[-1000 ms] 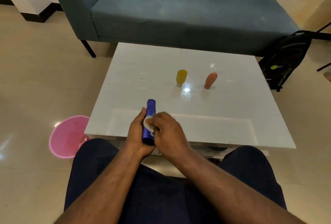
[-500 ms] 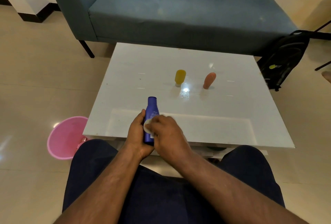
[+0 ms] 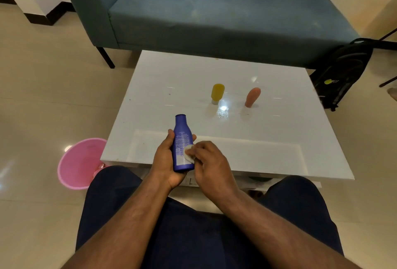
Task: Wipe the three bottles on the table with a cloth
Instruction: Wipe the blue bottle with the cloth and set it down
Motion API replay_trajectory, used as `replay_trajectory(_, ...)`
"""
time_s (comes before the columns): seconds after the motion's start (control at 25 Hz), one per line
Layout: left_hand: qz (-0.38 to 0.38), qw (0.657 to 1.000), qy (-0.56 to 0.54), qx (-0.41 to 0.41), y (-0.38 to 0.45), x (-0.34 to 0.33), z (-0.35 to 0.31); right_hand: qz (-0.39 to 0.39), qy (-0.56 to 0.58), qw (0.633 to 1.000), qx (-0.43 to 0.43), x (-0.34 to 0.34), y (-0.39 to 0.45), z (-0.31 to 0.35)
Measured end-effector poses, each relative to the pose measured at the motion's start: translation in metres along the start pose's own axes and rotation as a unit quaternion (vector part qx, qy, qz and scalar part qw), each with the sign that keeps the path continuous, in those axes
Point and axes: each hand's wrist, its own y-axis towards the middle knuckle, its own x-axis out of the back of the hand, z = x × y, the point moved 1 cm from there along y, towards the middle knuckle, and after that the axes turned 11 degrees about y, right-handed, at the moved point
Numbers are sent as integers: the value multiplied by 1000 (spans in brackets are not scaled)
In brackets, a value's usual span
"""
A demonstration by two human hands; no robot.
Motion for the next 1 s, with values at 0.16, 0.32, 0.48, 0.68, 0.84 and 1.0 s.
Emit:
replay_trajectory(0.16, 11, 1000, 9, 7, -1, -4, 3, -14, 12, 1000, -14, 7, 12, -2)
replay_trajectory(0.32, -3, 999, 41, 2, -3, -7, 6, -40, 17, 997, -65, 13, 39, -5)
replay_trajectory(0.48, -27, 999, -23, -6, 2, -1, 0, -24, 43, 997, -55, 3, 4, 5)
replay_trajectory(0.68, -25, 1000, 4, -11, 3, -5, 2, -29, 41, 996, -69, 8, 6, 2)
replay_trajectory(0.84, -21, 998, 59, -1, -2, -9, 7, -53, 34, 994, -84, 18, 47, -5)
replay_trajectory(1.0, -32, 992, 124, -7, -4, -10, 11, -61, 19, 995, -78, 19, 61, -7)
